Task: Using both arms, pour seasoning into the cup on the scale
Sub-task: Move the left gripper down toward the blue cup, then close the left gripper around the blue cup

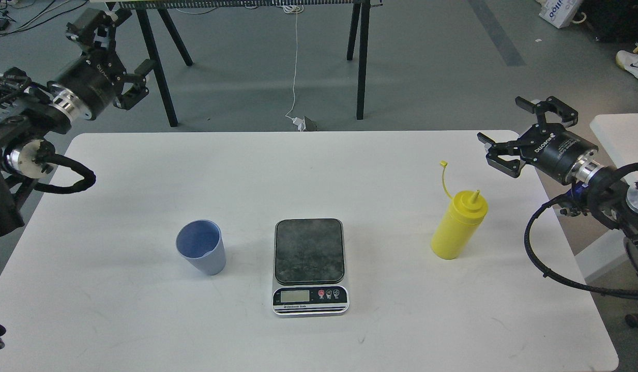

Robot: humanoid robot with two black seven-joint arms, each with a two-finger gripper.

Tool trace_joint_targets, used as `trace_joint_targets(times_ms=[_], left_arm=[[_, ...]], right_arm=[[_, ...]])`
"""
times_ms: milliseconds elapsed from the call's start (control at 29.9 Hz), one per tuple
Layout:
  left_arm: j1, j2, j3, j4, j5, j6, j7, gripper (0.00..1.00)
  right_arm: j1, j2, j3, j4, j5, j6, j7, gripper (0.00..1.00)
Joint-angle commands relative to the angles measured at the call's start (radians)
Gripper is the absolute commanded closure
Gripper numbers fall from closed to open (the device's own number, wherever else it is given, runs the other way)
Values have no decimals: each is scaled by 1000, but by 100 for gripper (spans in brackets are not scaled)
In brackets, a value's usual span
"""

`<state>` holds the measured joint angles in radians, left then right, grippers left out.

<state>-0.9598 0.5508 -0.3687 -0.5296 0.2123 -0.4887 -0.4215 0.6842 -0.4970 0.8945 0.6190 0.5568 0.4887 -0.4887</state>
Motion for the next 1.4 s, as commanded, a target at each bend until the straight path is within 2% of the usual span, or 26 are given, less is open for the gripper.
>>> trace_joint_targets(times_ms=[0, 468, 568, 668, 768, 868, 1035, 1136, 1236, 1370], left_arm=[[13, 3, 1, 2, 1, 0, -2, 0], [-16, 21, 19, 68, 42, 0, 9, 0], [-83, 101, 20, 65, 215, 0, 3, 0], [-172, 142, 20, 42, 541, 0, 1, 1], [-217, 194, 19, -48, 862, 0, -2, 1], [-209, 273, 20, -244, 1140, 0, -3, 1], [-142, 353, 95, -560, 1452, 0, 0, 1], [-110, 373, 174, -688, 1555, 0, 0, 1], [-86, 377, 250, -759, 1599, 0, 1, 1], [-77, 367, 293, -764, 1610, 0, 1, 1]], right_arm=[[8, 2, -2, 1, 0, 0, 0, 1], [3, 0, -2, 2, 0, 0, 0, 1], [0, 2, 3, 2, 0, 0, 0, 1], [-2, 2, 7, 2, 0, 0, 0, 1], [-3, 3, 9, 4, 2, 0, 0, 1], [-6, 3, 9, 4, 0, 0, 0, 1], [-17, 2, 9, 2, 0, 0, 0, 1], [-25, -2, 9, 2, 0, 0, 0, 1], [-32, -3, 9, 2, 0, 0, 0, 1], [-41, -3, 9, 2, 0, 0, 0, 1]])
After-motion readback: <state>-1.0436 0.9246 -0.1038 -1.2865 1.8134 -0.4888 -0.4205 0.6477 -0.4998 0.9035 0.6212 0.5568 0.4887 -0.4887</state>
